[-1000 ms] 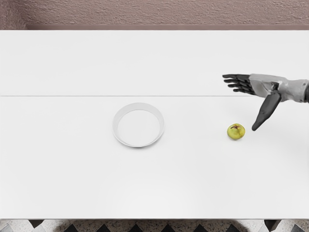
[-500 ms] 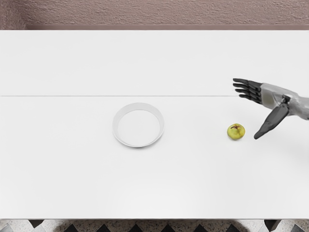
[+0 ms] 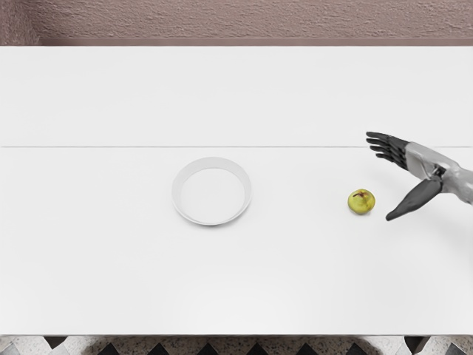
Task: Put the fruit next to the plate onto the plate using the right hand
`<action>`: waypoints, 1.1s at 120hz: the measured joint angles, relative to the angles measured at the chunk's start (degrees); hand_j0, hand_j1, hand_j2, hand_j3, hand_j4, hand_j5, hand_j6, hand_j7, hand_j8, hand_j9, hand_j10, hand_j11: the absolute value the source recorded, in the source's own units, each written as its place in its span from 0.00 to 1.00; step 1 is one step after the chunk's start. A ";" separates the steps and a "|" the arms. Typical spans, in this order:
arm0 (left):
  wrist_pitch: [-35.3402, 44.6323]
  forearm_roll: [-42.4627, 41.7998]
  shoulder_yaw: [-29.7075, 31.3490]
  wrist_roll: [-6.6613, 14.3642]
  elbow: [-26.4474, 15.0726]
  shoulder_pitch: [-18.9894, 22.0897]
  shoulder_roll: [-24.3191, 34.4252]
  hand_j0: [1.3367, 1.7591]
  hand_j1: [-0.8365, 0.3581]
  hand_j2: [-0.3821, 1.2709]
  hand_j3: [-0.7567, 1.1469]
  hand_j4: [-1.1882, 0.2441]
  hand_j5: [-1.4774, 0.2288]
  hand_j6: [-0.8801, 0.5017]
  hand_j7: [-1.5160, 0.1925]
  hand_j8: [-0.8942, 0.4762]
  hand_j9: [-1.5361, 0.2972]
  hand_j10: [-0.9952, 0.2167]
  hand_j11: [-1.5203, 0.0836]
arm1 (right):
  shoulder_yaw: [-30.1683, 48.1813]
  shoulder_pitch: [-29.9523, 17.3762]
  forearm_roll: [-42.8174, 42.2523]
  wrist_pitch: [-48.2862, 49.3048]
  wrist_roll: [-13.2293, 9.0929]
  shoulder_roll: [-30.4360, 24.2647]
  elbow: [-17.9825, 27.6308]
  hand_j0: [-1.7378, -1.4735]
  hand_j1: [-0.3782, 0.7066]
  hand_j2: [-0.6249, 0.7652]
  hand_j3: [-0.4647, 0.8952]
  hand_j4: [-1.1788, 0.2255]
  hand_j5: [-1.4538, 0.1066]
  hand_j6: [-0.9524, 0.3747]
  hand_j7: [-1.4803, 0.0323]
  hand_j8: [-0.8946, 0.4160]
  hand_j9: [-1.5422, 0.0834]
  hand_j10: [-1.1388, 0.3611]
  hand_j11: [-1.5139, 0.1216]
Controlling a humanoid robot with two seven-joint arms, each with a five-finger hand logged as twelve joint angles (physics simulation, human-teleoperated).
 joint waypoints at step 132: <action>0.00 0.00 -0.01 -0.01 -0.01 0.00 0.00 0.76 0.97 0.23 0.40 0.81 0.85 0.62 0.87 0.64 0.82 0.80 0.93 | -0.22 -2.75 -1.57 -5.30 0.20 6.87 -3.14 0.30 0.27 0.42 0.34 0.68 0.75 0.55 0.79 0.51 0.77 0.61 0.75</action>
